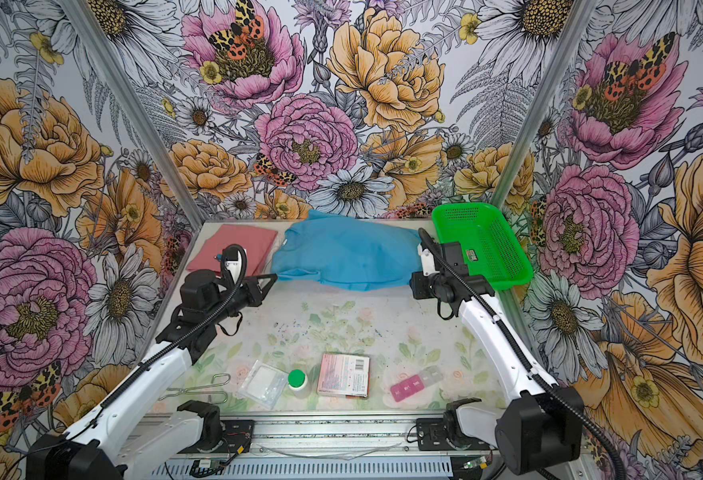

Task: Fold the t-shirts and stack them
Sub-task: 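Lay the shirt flat on the table with both grippers and release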

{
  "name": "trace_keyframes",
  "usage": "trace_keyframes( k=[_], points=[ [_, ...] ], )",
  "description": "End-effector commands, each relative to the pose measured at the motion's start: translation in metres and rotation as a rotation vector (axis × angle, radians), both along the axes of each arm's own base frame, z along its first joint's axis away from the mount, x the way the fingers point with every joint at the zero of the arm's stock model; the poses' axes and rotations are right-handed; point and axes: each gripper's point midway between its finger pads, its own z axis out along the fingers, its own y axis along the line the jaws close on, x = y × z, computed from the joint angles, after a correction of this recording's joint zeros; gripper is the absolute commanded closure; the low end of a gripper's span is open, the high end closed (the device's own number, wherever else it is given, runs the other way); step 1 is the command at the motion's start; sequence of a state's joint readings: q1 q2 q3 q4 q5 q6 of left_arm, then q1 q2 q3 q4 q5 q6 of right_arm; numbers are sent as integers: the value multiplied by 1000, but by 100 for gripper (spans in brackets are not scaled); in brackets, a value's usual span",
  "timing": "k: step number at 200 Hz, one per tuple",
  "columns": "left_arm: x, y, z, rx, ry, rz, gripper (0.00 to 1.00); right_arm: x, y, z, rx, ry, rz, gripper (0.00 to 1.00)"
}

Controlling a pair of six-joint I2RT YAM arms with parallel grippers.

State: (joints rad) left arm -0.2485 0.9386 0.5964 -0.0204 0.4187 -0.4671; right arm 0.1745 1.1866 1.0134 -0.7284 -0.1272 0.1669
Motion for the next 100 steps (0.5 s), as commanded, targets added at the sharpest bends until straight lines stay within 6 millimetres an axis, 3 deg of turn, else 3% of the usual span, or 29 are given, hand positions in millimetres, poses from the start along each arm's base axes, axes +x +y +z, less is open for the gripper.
trace_keyframes(
  k=[1,19,46,69,100],
  points=[
    [-3,12,15,-8,-104,97,100,-6,-12,30,6,-136,-78,30],
    [-6,14,3,11,-88,102,100,-9,-12,20,33,-90,-93,26],
    [-6,11,-10,37,-78,77,100,-16,-10,-24,61,50,-135,23],
    [-3,11,-14,46,-69,81,100,-33,-20,-60,53,147,-230,24],
    [2,11,-14,42,-75,79,100,-59,-18,-86,67,209,-329,23]
  ],
)
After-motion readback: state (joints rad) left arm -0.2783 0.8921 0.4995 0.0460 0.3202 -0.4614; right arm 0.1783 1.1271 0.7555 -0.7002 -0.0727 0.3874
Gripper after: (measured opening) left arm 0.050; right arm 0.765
